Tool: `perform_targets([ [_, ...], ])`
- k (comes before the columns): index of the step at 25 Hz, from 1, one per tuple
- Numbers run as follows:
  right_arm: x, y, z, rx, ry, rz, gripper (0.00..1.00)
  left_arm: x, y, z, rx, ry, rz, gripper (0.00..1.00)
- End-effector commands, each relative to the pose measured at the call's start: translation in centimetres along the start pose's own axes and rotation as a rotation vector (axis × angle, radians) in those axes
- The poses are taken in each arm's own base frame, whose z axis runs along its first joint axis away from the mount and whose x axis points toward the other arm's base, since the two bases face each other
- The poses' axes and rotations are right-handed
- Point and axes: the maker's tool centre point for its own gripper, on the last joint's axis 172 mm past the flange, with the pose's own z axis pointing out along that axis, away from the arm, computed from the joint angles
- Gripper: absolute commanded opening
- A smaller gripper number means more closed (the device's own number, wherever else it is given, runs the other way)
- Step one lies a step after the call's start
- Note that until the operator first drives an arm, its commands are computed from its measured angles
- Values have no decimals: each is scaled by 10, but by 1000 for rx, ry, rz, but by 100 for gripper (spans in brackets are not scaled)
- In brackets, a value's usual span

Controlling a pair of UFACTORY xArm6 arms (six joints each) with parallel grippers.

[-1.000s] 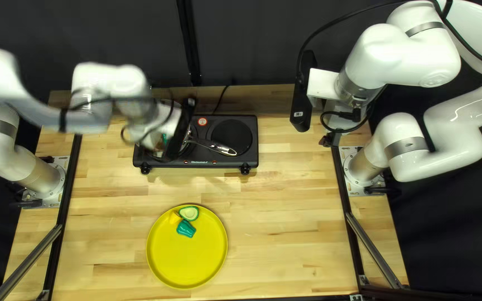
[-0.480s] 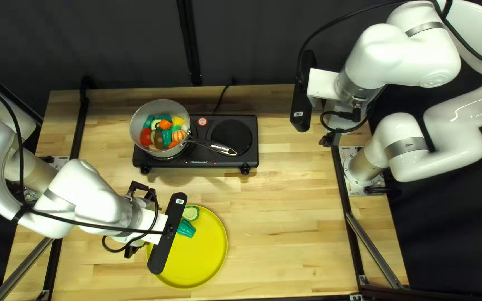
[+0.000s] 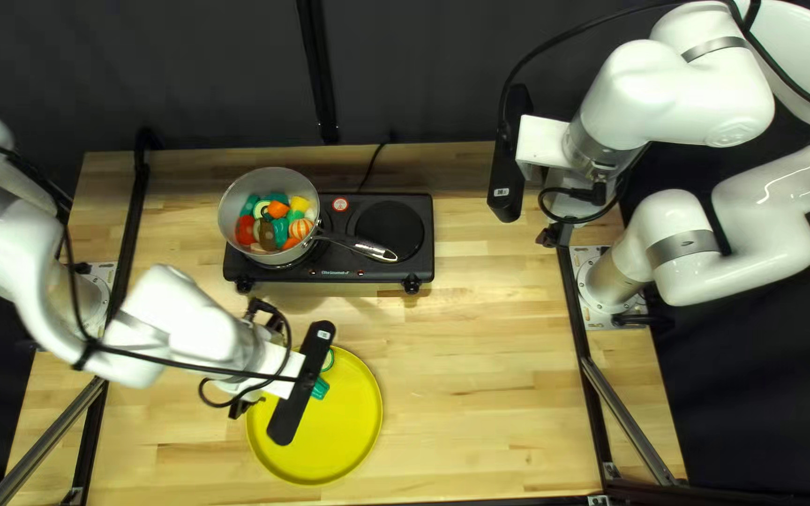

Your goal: Pick up a pot and place it onto the stove surface, add food to pot

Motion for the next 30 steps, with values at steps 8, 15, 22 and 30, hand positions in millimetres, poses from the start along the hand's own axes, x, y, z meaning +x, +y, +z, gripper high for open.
perform_targets([
  [8, 0, 0, 0, 0, 0, 0, 100, 4, 15, 34, -15, -31, 215, 100],
  [15, 0, 0, 0, 0, 0, 0, 100, 4, 16, 39, 1, -52, 314, 100],
  [22, 0, 0, 0, 0, 0, 0, 100, -3, 8, 45, 27, -63, 360, 100],
  [30, 0, 0, 0, 0, 0, 0, 100, 1, -6, 57, 54, -75, 370, 100],
])
